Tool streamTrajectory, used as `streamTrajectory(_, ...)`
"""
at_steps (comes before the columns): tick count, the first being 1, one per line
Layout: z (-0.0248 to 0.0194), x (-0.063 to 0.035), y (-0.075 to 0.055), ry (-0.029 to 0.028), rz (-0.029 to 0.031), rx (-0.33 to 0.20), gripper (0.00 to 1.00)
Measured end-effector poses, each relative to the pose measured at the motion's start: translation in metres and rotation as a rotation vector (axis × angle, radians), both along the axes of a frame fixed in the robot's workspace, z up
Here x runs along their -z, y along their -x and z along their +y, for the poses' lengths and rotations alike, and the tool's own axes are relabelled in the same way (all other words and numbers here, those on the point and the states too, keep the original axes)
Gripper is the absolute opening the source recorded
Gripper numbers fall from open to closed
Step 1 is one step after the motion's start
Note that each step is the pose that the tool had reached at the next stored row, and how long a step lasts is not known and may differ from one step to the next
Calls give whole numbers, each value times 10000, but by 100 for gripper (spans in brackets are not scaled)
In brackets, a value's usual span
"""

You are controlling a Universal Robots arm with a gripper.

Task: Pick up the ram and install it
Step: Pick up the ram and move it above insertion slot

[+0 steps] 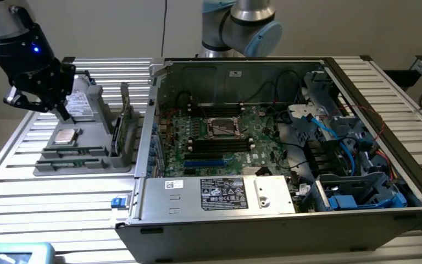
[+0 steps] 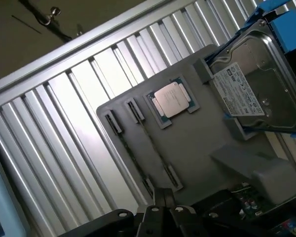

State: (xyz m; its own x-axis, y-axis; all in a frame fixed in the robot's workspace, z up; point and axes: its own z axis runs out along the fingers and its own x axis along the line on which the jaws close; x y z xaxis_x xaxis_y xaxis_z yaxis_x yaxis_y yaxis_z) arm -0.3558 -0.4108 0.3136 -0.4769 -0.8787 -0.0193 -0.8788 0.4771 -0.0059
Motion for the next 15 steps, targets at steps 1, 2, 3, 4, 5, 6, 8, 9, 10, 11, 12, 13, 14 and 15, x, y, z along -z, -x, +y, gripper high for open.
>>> streamTrajectory(1,0,0,0,2,-5,-184,11)
streamTrajectory(2,1,1,0,3,-11,-365,11)
streamTrajectory(3,1,1,-1,4,-16,-549,11)
streamTrajectory(4,1,2,-1,3,-23,-729,11)
streamTrajectory(5,1,4,-1,2,-31,-910,11)
streamTrajectory(6,1,5,-1,2,-39,-1089,11)
streamTrajectory(8,1,5,-1,3,-52,-1465,11)
streamTrajectory(9,1,6,-1,3,-60,-1645,11)
streamTrajectory(10,1,8,-1,3,-67,-1825,11)
streamTrajectory(11,1,8,0,3,-73,-2004,11)
streamTrajectory(12,1,9,0,3,-80,-2184,11)
streamTrajectory(13,1,10,0,3,-87,-2364,11)
streamTrajectory(14,1,11,0,3,-94,-2544,11)
streamTrajectory(15,1,12,0,3,-99,-2728,11)
